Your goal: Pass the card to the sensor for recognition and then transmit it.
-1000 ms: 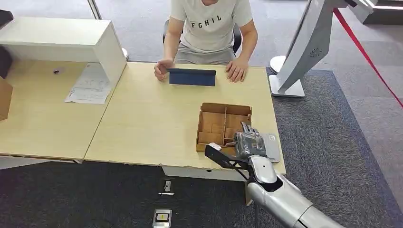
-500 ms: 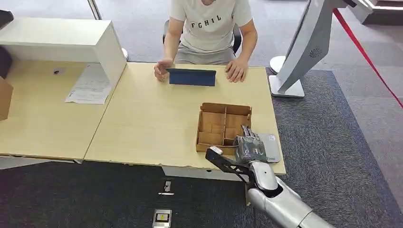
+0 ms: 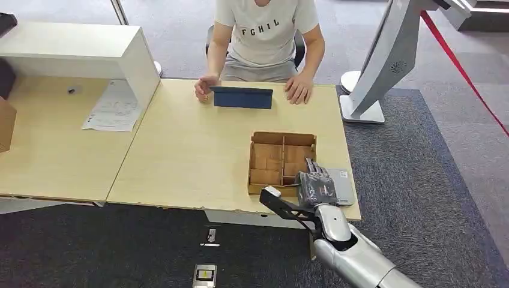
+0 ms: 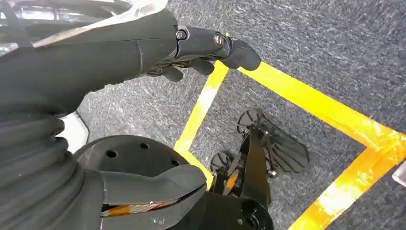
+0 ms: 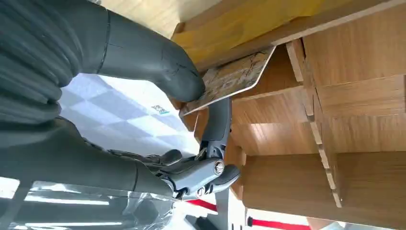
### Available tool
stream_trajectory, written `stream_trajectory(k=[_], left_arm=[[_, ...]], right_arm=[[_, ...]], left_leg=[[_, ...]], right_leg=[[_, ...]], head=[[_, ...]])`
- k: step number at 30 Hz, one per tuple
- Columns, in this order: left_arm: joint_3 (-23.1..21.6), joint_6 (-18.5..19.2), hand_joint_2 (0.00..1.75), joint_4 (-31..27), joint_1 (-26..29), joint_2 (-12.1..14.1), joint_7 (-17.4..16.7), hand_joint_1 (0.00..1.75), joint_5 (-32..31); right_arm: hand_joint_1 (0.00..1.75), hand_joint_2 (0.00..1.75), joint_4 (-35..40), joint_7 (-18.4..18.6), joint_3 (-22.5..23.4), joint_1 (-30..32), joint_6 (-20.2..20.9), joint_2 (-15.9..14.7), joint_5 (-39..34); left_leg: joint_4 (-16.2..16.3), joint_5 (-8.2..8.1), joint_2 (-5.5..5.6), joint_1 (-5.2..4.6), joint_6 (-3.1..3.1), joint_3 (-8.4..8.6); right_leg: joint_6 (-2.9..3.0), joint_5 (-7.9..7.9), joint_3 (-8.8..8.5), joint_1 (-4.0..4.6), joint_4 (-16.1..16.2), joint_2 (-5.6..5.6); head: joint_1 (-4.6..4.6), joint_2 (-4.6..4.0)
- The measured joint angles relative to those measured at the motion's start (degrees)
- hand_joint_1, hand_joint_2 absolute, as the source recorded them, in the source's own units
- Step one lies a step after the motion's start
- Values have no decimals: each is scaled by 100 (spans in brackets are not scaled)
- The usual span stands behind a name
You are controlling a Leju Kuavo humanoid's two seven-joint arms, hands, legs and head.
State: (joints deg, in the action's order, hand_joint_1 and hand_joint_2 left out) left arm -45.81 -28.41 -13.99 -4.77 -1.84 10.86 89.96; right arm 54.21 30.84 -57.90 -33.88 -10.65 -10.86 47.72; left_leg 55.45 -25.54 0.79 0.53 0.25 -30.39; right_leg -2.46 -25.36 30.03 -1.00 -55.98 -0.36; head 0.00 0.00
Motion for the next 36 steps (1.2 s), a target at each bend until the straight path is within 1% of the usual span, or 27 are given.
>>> stream_trajectory(k=[3, 9, 11, 13, 16, 20, 22, 26, 36], left_arm=[[0, 9, 175, 0, 1, -11, 2, 0, 4], [0, 11, 175, 0, 1, -15, 2, 0, 7], [0, 4, 175, 0, 3, -18, 2, 0, 7], [0, -7, 175, 0, 4, -31, 22, 0, 7], [-2, -4, 175, 0, 10, -50, 70, 0, 4], [-7, 44, 175, 0, 15, -57, 70, 0, -20], [-11, 66, 175, 0, 16, -57, 6, 0, -17], [-20, -9, 175, 0, 12, -57, -68, 0, -2], [-17, -190, 175, 0, 11, -63, -103, 0, 7]], right_arm=[[175, 175, 24, 72, -4, -34, 2, -7, 116], [175, 175, 46, 100, -9, -45, -44, -17, 240], [175, 175, 166, 251, -24, -92, -59, -28, 526], [175, 175, 389, 437, -31, -208, 83, -61, 809], [175, 175, 819, 669, -31, -414, 345, -133, 1044], [175, 175, 1342, 793, -24, -581, 509, -306, 1071], [175, 175, 1559, 806, -24, -597, 538, -405, 985], [175, 175, 1784, 787, -48, -637, 446, -520, 870], [175, 175, 1810, 701, -208, -937, 251, -516, 614]], left_leg=[[0, 0, 1, 0, 0, -1], [0, 0, 2, 0, 0, -5], [0, 0, -1, 0, 0, -7], [0, 1, -3, 0, -1, -8], [0, 2, -1, 0, -1, -8], [1, 2, 1, 0, -1, -8], [1, 2, 0, 0, -1, -9], [0, 2, -4, 0, -1, -9], [0, 3, -2, 0, -3, -11]], right_leg=[[0, 0, 1, 0, 0, 0], [0, 0, 3, 0, -1, 0], [1, 0, 8, 0, -2, 0], [3, 2, 10, 0, -2, 1], [3, 2, 11, 0, -2, 1], [3, 2, 10, 0, -1, 1], [3, 2, 10, 0, -1, 1], [3, 2, 10, 0, -1, 2], [4, 3, 10, 4, -4, 2]], head=[[2, 0], [2, 0], [0, 0], [0, -2], [2, 0], [2, -2], [0, 0], [2, 0], [2, 0]])
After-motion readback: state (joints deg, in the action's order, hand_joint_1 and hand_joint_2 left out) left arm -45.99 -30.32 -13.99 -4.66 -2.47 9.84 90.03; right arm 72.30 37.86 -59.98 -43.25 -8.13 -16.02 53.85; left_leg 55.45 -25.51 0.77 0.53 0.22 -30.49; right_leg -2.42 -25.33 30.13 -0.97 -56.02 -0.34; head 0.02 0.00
